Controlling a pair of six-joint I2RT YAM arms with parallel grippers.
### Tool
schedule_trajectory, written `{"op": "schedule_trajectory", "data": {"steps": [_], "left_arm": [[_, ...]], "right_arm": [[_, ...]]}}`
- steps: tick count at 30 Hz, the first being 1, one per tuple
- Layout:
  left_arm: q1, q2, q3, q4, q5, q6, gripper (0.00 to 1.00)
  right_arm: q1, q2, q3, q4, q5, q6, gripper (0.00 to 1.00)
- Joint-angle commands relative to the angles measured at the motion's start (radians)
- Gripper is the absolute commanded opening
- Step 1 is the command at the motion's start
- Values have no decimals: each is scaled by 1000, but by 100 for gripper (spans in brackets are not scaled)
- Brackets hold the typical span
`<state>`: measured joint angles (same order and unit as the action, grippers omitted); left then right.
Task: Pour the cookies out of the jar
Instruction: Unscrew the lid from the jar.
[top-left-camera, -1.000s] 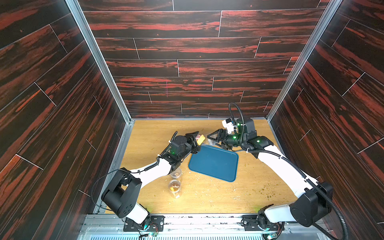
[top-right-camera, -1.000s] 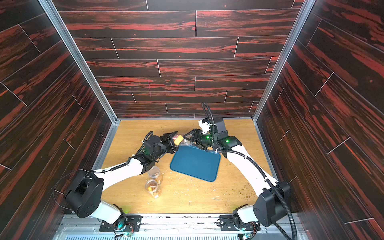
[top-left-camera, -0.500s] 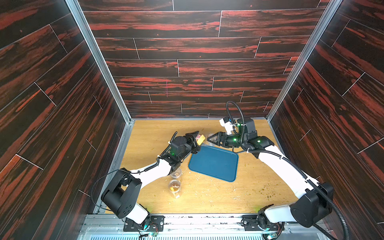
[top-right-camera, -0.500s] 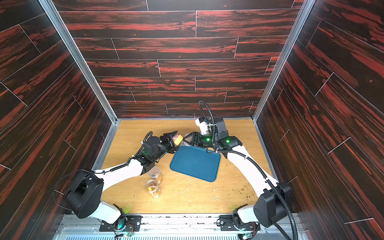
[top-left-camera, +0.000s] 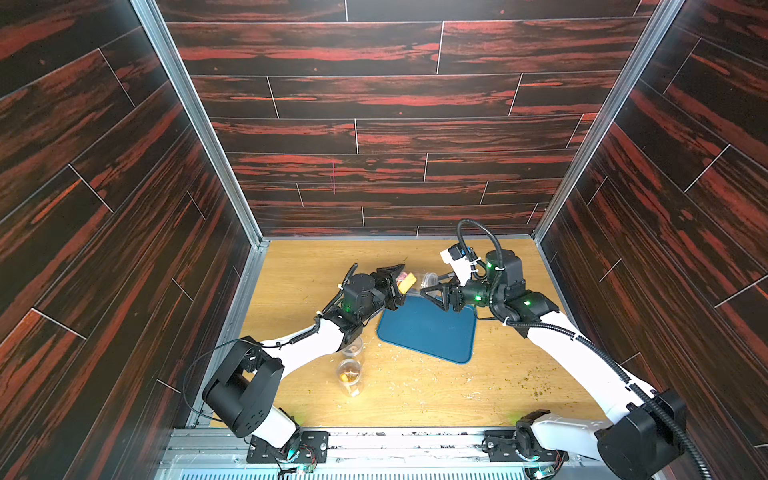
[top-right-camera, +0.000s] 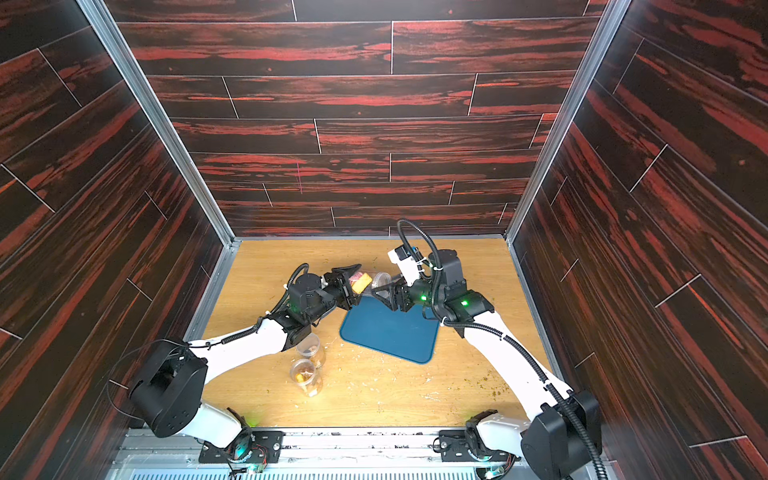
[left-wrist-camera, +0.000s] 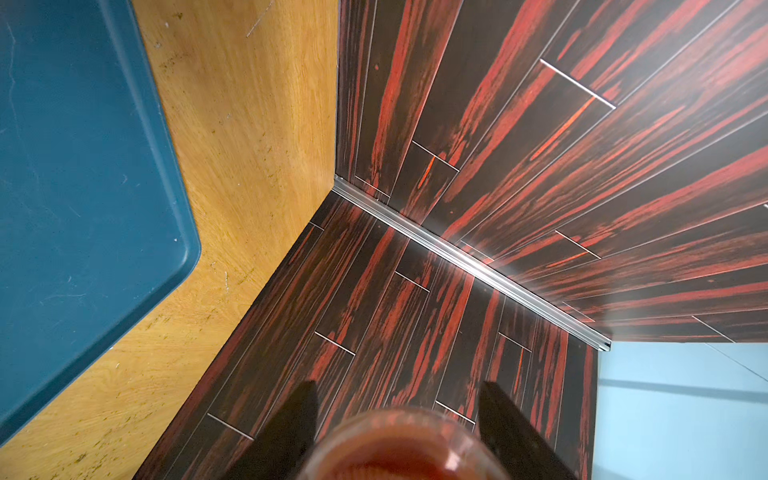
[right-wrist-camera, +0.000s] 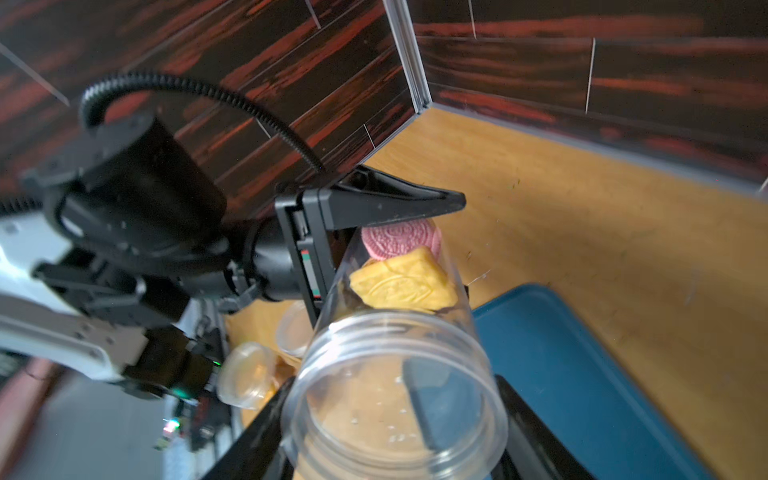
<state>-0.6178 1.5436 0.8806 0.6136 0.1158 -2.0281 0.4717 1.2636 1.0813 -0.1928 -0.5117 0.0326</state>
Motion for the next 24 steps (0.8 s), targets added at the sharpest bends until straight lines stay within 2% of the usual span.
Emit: {"op": "schedule_trajectory", "data": {"steps": [1, 5, 9, 12, 16, 19, 21, 24], "left_arm": [[24, -3, 1, -5, -15, -169, 52], [24, -1, 8, -9, -3, -164, 52], [23, 16, 29, -11, 13, -158, 52], [23, 22, 37, -7, 14, -159, 52], [24, 20, 29, 0, 8, -163, 52], [24, 19, 24, 3, 7, -165, 52], [27, 20, 24, 5, 8, -163, 52], [30, 22, 25, 5, 13, -164, 52]], "right_arm": [[9, -20, 7, 4, -81, -247, 65], [11, 1, 22, 2, -96, -216, 74], [10, 21, 35, 44, -96, -126, 81], [6, 17, 34, 106, -79, 9, 86], [-32, 13, 67, 103, -62, 318, 92], [-70, 31, 151, -41, -49, 529, 94], [-98, 70, 242, -184, -86, 617, 94], [-108, 126, 376, -428, -29, 705, 98]]}}
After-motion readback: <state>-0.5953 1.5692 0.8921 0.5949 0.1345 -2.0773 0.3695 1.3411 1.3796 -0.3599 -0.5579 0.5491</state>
